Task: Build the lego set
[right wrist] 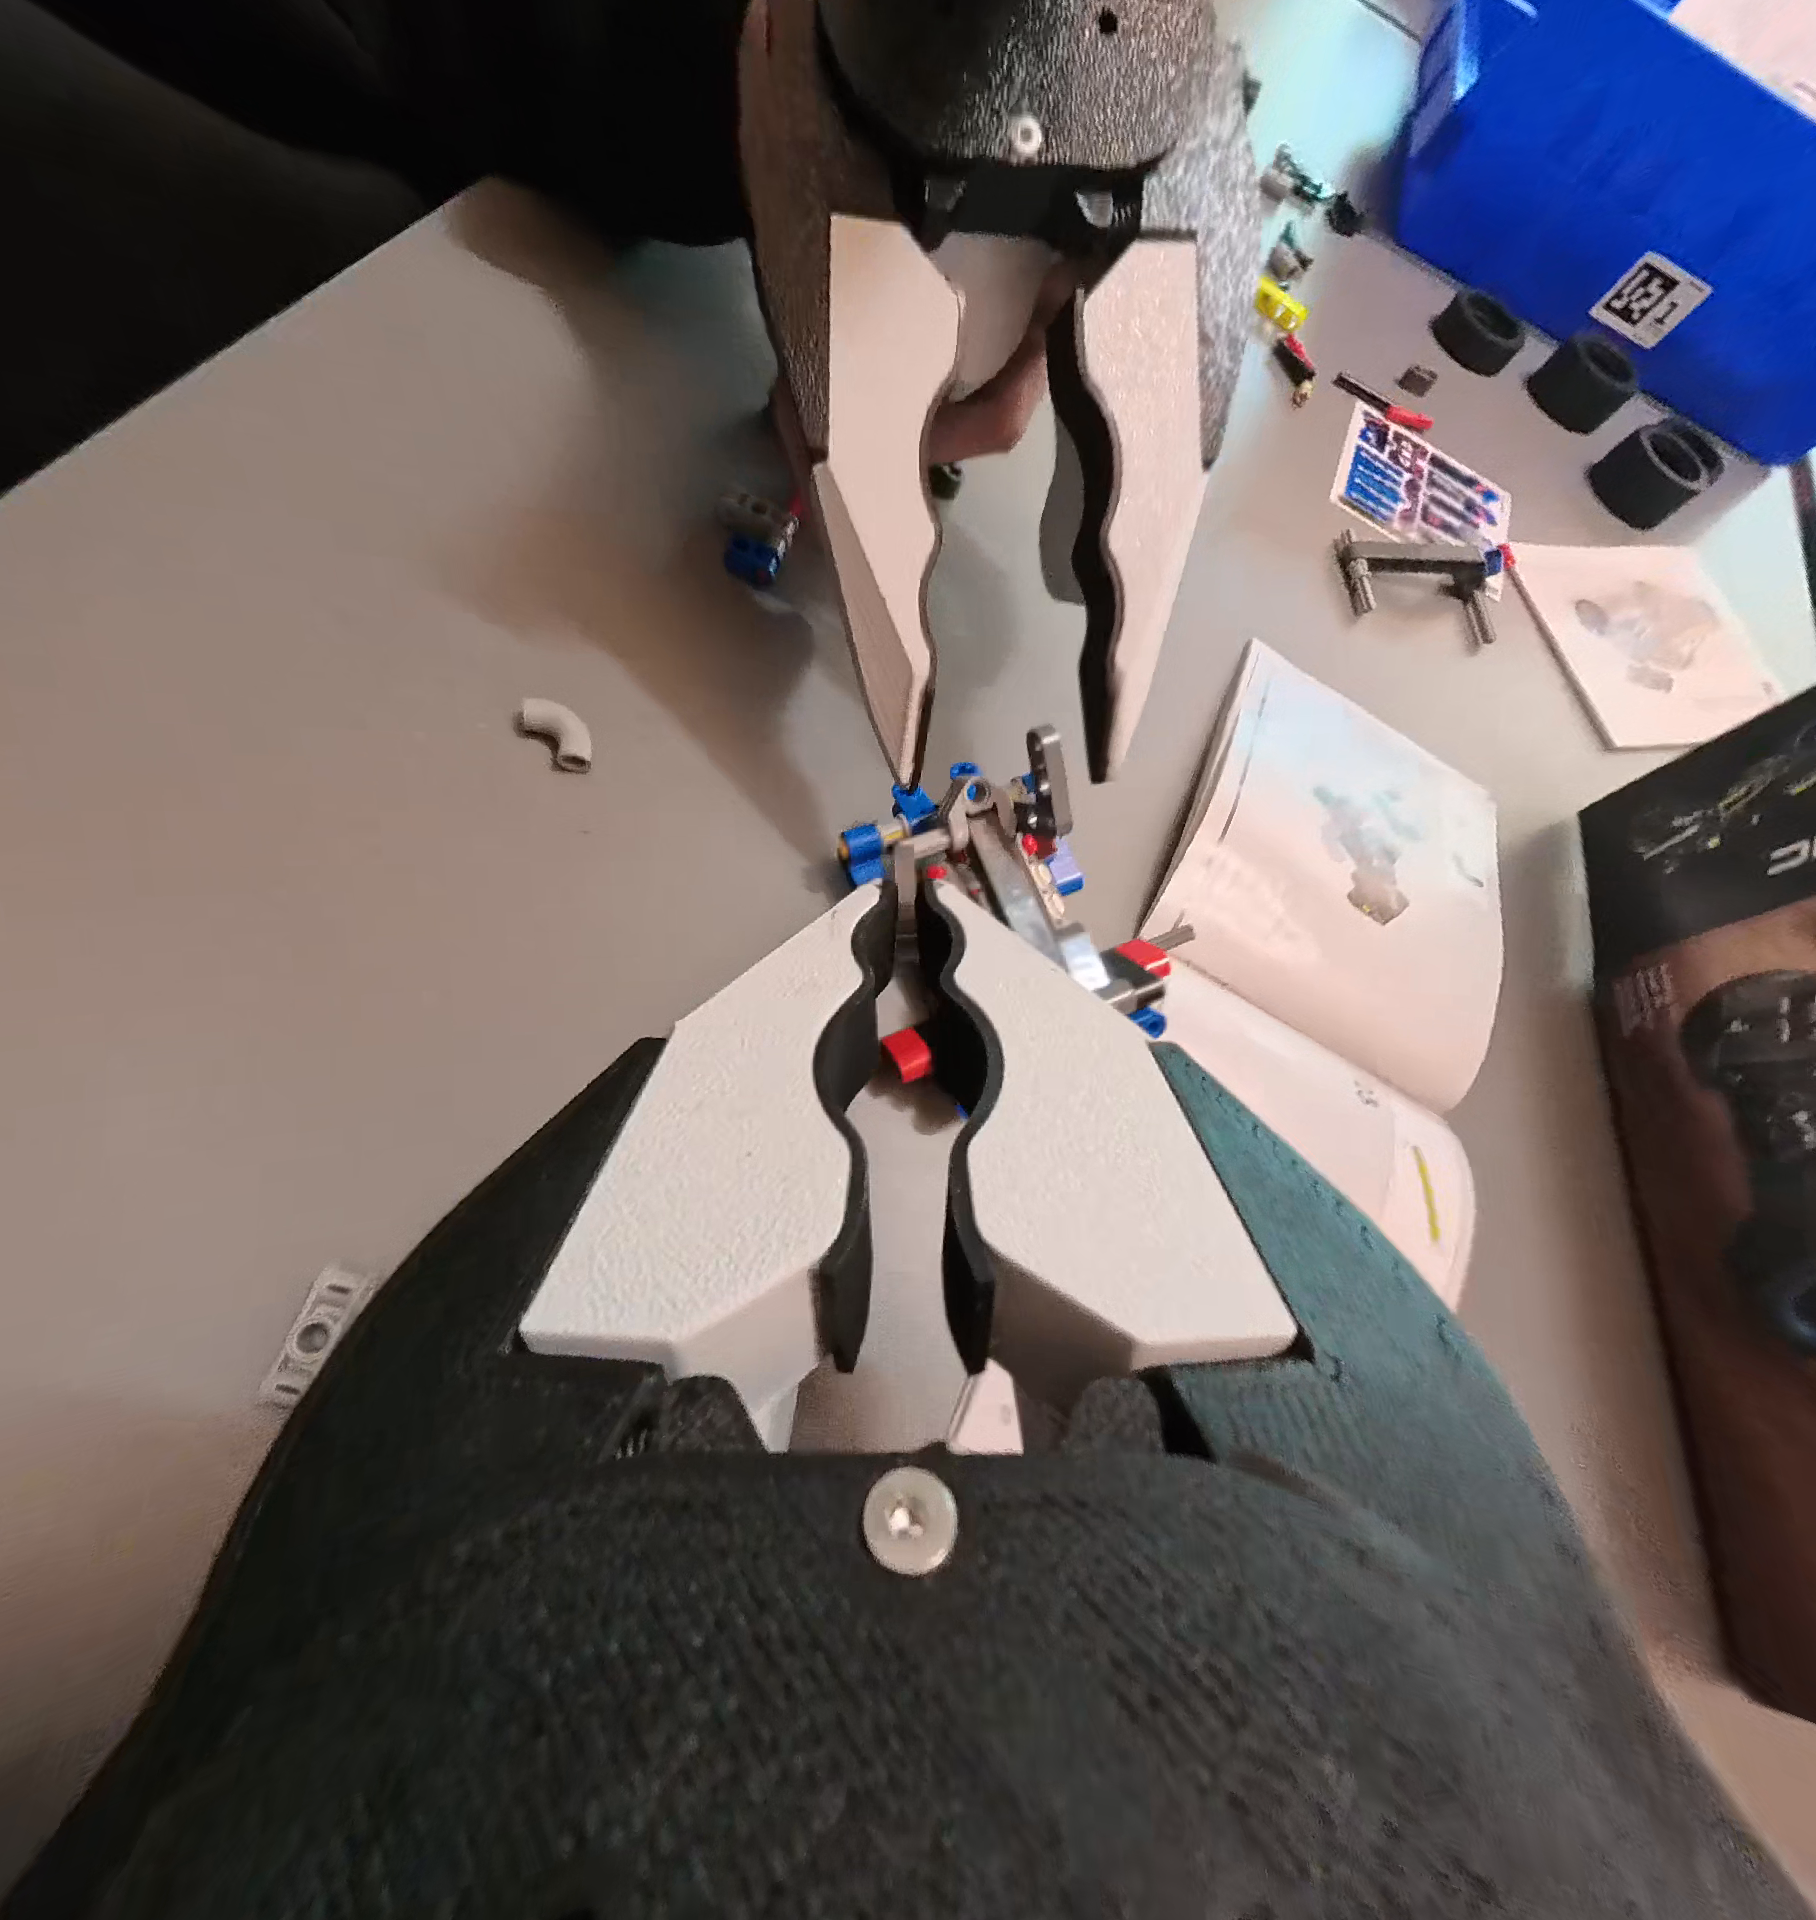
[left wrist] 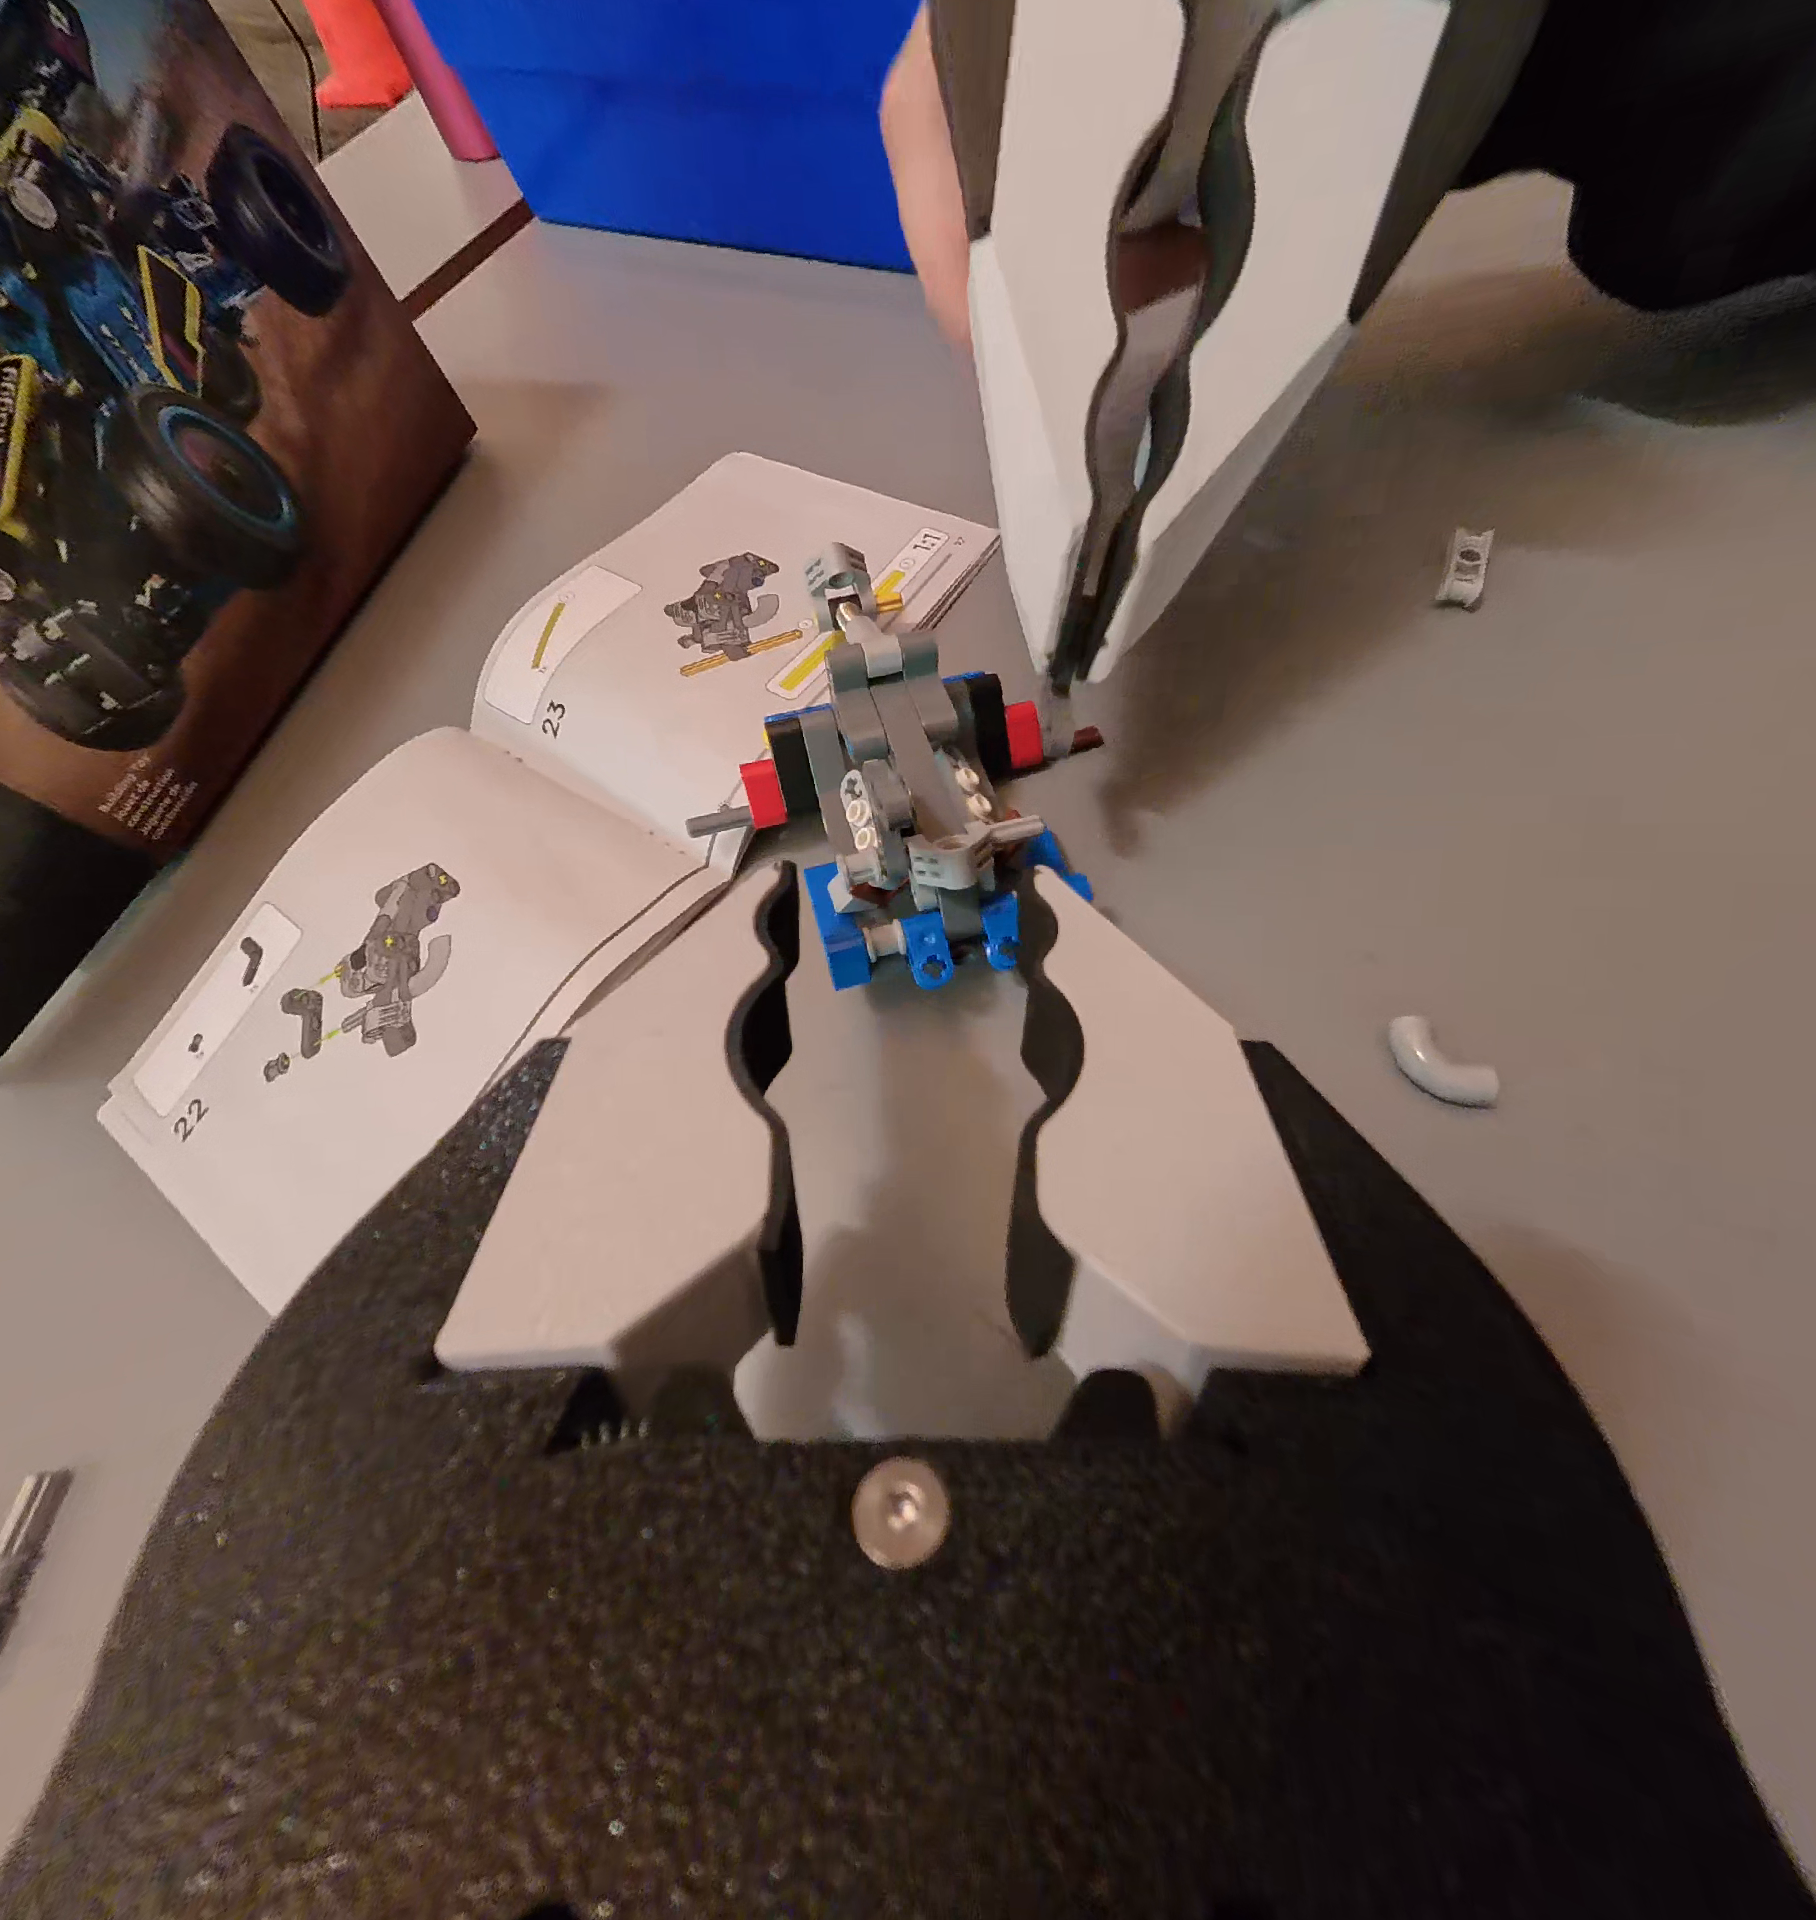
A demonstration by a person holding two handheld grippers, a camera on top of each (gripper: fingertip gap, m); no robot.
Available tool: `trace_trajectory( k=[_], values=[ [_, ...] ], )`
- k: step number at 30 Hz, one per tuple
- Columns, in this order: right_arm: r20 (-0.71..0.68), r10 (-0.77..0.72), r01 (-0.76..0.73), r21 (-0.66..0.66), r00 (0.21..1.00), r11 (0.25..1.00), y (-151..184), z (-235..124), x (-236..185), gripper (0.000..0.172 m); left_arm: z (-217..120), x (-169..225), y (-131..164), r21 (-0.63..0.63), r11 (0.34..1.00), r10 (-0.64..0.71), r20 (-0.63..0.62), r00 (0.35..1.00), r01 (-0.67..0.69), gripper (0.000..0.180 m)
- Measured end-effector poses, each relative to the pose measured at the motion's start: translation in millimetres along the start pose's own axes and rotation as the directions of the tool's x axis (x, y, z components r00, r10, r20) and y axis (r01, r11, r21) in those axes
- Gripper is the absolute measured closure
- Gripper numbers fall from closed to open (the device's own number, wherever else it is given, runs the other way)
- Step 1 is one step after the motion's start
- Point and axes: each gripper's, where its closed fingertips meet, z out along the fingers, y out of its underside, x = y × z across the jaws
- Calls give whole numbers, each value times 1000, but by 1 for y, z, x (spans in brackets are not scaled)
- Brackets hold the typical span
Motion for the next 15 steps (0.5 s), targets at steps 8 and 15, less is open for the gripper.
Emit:
trace_trajectory(
  k=[8, 15],
  values=[
    [146, 45, -40, -36, 988, 999, 1, 15, -4, 172, 2, 1, 0, -3, 1000, 8, -22, 1000, -8, 140],
    [131, 43, -40, -31, 990, 999, 2, 15, -2, 171, 4, 2, -6, 20, 1000, -3, -38, 999, 4, 137]
  ],
)
